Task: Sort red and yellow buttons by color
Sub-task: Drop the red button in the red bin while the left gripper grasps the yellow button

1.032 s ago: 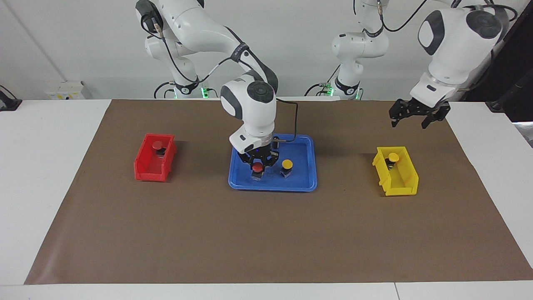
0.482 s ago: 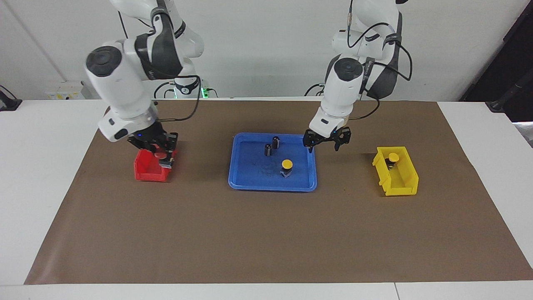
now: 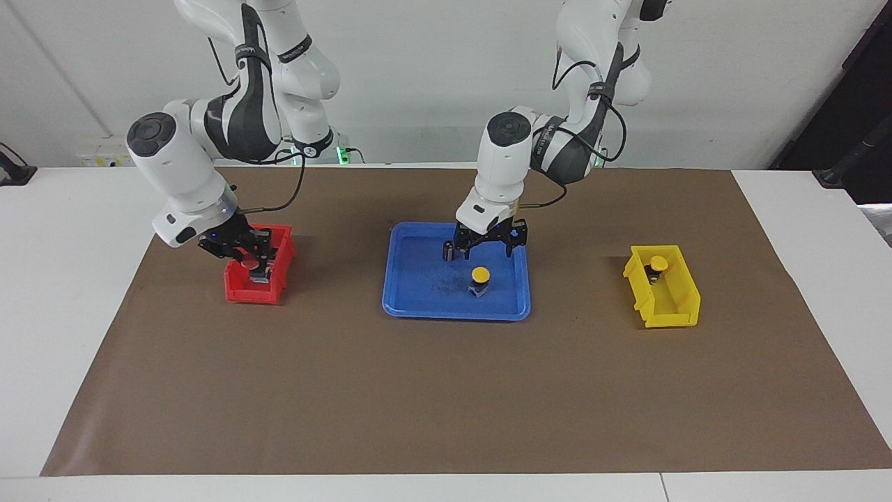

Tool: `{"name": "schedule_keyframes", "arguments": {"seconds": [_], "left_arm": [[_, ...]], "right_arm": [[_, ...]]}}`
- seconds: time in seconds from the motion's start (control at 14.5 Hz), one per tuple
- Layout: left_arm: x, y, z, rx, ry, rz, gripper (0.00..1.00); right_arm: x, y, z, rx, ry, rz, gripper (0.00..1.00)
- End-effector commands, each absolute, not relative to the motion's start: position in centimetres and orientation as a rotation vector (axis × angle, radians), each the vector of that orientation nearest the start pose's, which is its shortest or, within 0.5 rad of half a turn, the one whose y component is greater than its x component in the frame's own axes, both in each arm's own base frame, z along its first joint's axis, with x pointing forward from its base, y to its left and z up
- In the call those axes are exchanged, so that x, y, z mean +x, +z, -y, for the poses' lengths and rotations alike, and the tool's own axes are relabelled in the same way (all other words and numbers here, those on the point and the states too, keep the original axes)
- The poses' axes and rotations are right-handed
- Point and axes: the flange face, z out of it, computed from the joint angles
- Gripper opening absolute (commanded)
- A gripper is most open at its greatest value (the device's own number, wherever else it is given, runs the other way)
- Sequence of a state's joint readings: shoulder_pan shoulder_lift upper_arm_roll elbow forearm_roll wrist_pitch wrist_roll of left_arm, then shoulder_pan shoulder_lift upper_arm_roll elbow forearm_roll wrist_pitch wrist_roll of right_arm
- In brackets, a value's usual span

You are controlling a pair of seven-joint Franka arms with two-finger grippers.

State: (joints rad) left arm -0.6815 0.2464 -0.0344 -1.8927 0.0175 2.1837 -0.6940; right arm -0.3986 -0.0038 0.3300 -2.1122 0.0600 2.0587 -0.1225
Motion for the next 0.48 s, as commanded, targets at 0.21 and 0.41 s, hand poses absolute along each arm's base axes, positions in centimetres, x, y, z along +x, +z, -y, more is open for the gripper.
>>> {"name": "schedule_keyframes", "arguments": {"seconds": [0.21,0.41], "left_arm": [[49.2,35.9,41.5,-3.182,-0.078,0.010,0.94],[49.6,35.9,41.1,-3.183,-0.080,0.029,0.66]], "right_arm": [[50.1,40.1,5.1,-3.092,0.010,0.062,0.14],[50.5,39.8,5.0,-3.099,-0.084,0.064,0.13]]}}
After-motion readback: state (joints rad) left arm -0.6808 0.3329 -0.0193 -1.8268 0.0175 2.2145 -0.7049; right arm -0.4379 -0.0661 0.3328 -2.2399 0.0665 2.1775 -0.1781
